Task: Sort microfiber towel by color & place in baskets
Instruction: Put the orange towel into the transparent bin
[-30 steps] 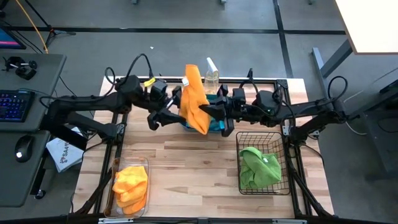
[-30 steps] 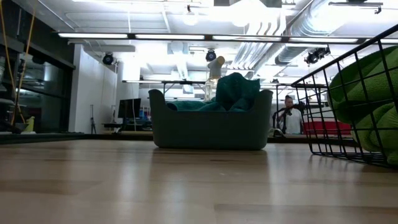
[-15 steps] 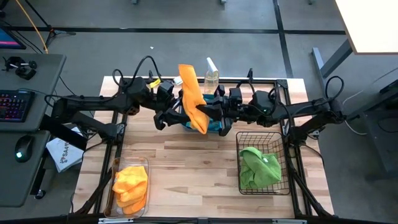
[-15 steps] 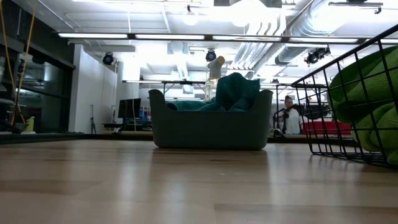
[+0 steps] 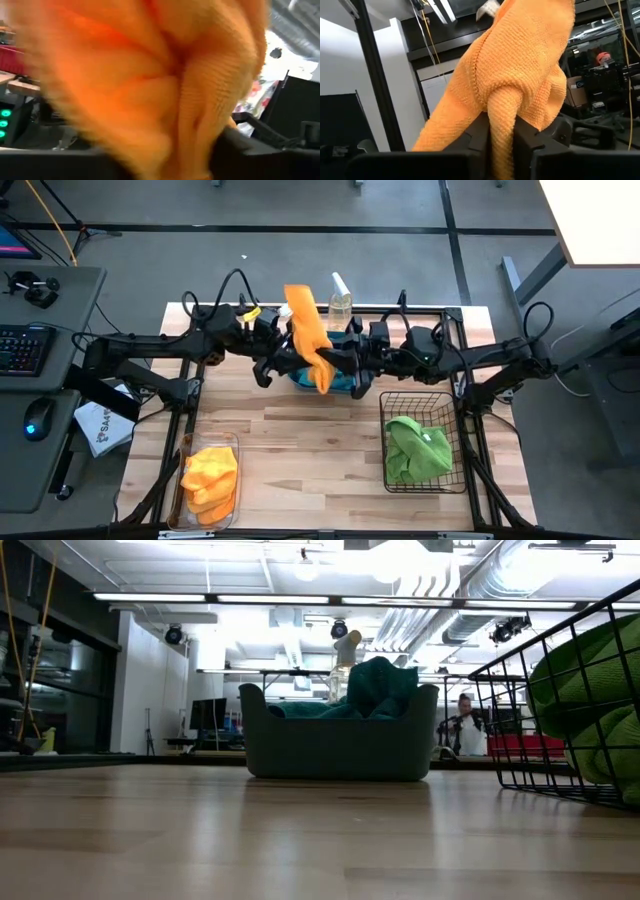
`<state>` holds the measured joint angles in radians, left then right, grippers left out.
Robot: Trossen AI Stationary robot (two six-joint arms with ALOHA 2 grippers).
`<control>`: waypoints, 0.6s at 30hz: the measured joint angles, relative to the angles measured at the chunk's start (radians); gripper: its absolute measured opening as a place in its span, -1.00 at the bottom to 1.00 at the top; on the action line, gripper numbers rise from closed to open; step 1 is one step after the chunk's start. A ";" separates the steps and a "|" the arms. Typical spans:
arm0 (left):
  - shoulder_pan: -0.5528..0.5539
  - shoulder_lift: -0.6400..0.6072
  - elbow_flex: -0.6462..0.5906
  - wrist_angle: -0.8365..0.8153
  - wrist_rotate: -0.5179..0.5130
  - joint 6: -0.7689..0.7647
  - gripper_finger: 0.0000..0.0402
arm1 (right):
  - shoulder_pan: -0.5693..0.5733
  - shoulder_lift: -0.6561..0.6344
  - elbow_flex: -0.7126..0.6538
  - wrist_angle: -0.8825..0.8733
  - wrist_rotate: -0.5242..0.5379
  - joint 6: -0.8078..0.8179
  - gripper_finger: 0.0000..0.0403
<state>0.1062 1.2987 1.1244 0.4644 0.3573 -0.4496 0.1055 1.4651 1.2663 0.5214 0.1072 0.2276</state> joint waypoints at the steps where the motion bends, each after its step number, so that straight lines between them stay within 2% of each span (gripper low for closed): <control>1: 0.003 0.000 0.000 -0.002 -0.001 0.009 -0.39 | 0.003 0.000 0.000 -0.001 0.002 0.000 -0.71; 3: 0.011 0.000 -0.001 -0.006 -0.001 0.017 -0.78 | 0.009 0.000 0.000 -0.001 0.014 0.001 -0.58; 4: 0.016 0.000 -0.001 -0.005 -0.001 0.015 -0.88 | 0.012 0.000 0.000 -0.001 0.024 0.001 -0.51; 7: 0.042 -0.009 -0.001 -0.040 -0.002 0.011 -0.92 | 0.023 -0.002 -0.001 -0.010 0.096 0.004 -0.28; 13: 0.120 -0.120 0.002 -0.263 -0.021 0.091 -0.98 | 0.057 -0.064 -0.006 -0.125 0.237 -0.099 0.19; 18: 0.181 -0.251 0.003 -0.525 -0.054 0.172 -0.99 | 0.069 -0.157 -0.006 -0.249 0.323 -0.121 0.37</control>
<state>0.2869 1.0479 1.1275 -0.0608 0.3031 -0.2781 0.1745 1.3081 1.2606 0.2729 0.4307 0.1067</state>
